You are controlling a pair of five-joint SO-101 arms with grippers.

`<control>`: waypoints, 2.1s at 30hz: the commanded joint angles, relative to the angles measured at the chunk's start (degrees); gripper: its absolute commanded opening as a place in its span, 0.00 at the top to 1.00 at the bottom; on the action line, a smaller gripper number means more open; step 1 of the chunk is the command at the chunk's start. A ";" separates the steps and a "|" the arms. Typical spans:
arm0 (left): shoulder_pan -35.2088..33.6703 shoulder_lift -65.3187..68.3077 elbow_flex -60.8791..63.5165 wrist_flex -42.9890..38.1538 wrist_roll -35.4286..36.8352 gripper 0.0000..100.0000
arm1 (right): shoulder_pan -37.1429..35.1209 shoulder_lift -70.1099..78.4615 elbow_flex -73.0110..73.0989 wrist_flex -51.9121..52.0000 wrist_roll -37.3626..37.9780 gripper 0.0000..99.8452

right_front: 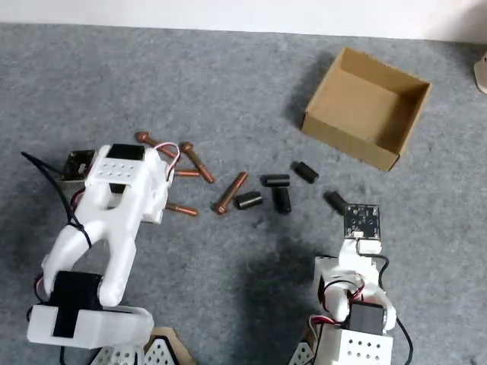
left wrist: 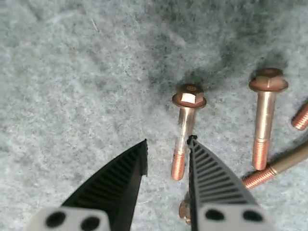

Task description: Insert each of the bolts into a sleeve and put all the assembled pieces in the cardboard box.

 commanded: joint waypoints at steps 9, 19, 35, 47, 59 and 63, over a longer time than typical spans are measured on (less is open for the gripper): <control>0.57 -2.68 -0.92 -3.60 0.09 0.86 | -0.22 -0.66 6.46 -0.04 0.09 1.00; -3.03 7.78 -2.68 -5.80 0.09 0.86 | -0.22 -0.66 6.46 -0.04 0.09 1.00; -6.02 18.33 -9.98 -5.80 0.09 0.86 | -0.22 -0.66 6.46 -0.04 0.18 1.00; -8.84 18.33 -9.98 -5.71 0.62 0.99 | -0.48 -0.66 6.37 -0.04 0.35 1.00; -9.45 18.77 -13.85 5.54 0.09 1.00 | -0.57 -0.04 -2.77 3.03 0.00 1.00; -9.36 18.68 -14.02 7.21 -3.34 1.00 | -0.57 0.04 -7.69 4.26 0.00 1.00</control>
